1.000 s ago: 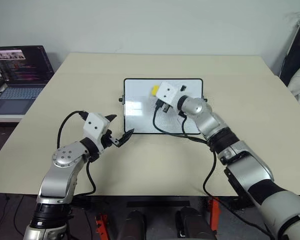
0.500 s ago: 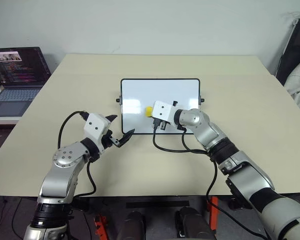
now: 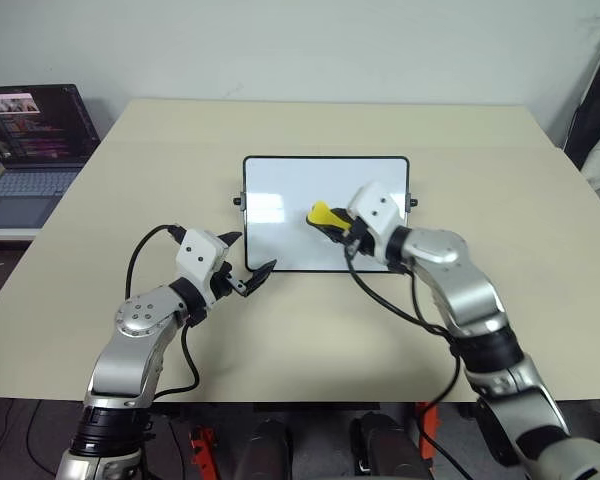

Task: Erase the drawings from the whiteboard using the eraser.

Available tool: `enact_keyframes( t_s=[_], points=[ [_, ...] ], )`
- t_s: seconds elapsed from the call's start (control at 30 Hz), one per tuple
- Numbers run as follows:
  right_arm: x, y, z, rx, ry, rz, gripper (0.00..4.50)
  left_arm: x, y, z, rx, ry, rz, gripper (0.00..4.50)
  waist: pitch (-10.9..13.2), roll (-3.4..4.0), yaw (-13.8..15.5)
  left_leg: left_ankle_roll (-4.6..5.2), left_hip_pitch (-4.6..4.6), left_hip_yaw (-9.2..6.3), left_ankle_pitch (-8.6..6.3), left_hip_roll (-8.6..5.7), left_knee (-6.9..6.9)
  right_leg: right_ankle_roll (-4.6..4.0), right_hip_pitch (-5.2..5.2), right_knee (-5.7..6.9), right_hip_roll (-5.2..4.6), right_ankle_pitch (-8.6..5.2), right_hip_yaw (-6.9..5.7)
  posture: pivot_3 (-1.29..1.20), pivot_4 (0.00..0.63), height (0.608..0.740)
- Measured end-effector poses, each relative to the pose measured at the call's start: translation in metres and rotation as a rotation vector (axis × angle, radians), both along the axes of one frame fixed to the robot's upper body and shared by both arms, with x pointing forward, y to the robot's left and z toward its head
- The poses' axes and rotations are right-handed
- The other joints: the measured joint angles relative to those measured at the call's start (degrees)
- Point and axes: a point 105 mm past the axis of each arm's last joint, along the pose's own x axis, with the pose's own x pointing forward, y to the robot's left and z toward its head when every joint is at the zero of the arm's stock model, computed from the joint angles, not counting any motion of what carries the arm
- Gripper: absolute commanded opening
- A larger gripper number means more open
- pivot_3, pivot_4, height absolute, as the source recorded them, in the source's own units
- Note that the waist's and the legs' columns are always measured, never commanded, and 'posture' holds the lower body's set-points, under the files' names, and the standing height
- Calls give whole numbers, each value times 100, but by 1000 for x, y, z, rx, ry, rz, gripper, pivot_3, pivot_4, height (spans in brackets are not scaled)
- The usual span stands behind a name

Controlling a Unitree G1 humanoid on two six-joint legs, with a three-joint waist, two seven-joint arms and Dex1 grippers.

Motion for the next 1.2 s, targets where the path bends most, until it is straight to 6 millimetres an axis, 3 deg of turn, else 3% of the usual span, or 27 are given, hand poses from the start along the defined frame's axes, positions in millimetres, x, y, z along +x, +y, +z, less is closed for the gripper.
enact_keyframes(
  t_s=[0.07,0.23,0.47,0.7,1.03,1.2],
  points=[
    [-20,-21,-13,-9,80,-23,967,-1,-2,-2,1,5,-8,4500,0,0,12,6,-10,-5,-6,-5,1,1,0,-12,-1,0,-3,0,150,740],
    [-56,-49,-39,-35,220,-57,967,-4,-11,-5,6,20,-63,4500,0,0,-10,10,-4,15,-10,-2,2,3,0,-10,1,-1,-7,0,150,740],
    [-69,-73,-64,-105,267,-159,967,-9,-29,-9,41,41,-171,4500,1,0,-14,12,8,37,-9,-2,12,32,11,-9,16,-17,-6,0,150,740],
    [-59,-75,-56,-84,189,-231,967,-8,-40,-3,60,17,-235,4500,1,-1,-18,12,8,40,-9,-2,21,32,14,-7,18,-13,-4,0,150,740],
    [-47,-79,-50,-72,148,-277,967,-6,-36,-10,66,25,-247,4500,1,0,-11,12,6,39,-9,-7,22,14,14,-7,17,-2,-5,0,150,740],
    [-8,-61,-23,-100,-63,-324,967,-5,-32,-15,70,35,-235,4500,1,0,-53,12,23,49,-8,-3,23,16,17,2,19,-3,4,0,150,740]
  ],
)
